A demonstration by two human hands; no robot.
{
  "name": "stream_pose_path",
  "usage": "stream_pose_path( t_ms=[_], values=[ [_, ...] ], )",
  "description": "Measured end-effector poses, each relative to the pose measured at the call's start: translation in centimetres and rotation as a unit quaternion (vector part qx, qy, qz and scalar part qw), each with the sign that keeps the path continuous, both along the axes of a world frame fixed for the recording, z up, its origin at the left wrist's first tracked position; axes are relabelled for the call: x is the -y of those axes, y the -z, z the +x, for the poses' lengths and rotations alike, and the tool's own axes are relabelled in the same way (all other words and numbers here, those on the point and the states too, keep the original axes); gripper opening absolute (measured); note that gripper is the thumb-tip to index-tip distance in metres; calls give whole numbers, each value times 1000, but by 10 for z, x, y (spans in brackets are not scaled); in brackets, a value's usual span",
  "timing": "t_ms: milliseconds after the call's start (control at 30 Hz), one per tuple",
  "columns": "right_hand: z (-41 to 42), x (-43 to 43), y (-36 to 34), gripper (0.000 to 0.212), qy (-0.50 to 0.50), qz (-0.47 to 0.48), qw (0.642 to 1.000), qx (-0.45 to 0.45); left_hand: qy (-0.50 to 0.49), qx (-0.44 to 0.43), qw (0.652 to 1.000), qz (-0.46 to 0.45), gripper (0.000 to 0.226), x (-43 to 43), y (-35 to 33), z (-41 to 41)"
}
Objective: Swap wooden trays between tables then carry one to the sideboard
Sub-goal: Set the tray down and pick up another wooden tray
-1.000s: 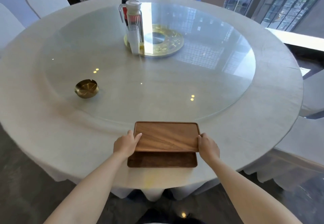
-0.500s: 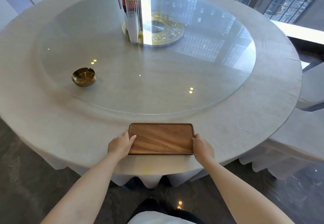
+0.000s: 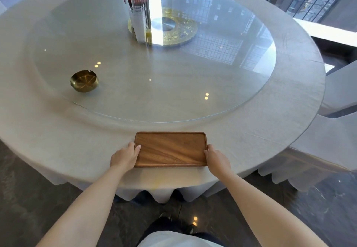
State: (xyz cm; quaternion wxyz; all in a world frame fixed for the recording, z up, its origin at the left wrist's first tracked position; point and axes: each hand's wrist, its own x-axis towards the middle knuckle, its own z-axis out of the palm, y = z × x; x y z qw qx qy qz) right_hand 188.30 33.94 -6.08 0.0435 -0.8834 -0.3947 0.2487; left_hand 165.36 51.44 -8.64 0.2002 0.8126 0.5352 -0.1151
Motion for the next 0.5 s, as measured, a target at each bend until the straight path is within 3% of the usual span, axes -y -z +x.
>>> stream_pose_path(
  t_ms=[200,333,500],
  values=[
    [-3,-3,-9,34,34,-4,998,-59,-37,8,998,-54,60,-1,4,-4],
    [3,-9,-8,46,151,21,980,-131,-66,7,995,-79,67,-5,2,-2],
    [6,-15,0,52,141,-7,974,-180,-81,16,989,-121,65,-9,3,4]
  ],
)
